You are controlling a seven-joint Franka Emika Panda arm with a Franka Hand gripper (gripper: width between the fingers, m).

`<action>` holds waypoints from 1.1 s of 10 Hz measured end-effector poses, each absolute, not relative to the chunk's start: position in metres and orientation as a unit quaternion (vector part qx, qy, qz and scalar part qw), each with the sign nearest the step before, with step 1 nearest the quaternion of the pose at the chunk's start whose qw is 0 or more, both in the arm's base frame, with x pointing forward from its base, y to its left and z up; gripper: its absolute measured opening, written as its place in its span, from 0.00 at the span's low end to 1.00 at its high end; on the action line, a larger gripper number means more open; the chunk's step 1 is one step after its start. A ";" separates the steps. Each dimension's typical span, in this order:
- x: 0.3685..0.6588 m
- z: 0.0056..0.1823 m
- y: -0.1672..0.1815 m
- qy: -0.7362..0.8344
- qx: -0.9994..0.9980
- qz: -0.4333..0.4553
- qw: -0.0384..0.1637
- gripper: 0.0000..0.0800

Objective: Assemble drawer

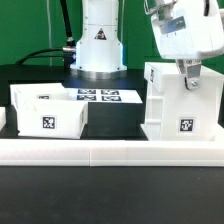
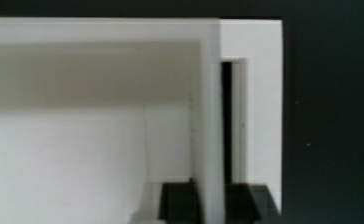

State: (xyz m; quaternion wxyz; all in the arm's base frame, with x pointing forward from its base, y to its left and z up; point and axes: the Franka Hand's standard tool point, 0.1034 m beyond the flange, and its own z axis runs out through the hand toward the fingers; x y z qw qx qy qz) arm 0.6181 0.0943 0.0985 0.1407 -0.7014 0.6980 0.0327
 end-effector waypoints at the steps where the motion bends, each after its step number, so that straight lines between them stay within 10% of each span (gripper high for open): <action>1: 0.625 0.099 0.094 0.698 -0.701 0.034 0.143 0.06; 8: 0.649 0.101 0.094 0.682 -0.715 0.033 0.150 0.16; 10: 0.640 0.108 0.091 0.630 -0.761 0.023 0.152 0.62; 11: 0.634 0.113 0.090 0.603 -0.783 0.018 0.152 0.62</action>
Offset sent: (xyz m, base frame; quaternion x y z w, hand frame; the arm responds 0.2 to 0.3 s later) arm 0.0360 0.0042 -0.0014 -0.0068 -0.0102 0.0477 0.9988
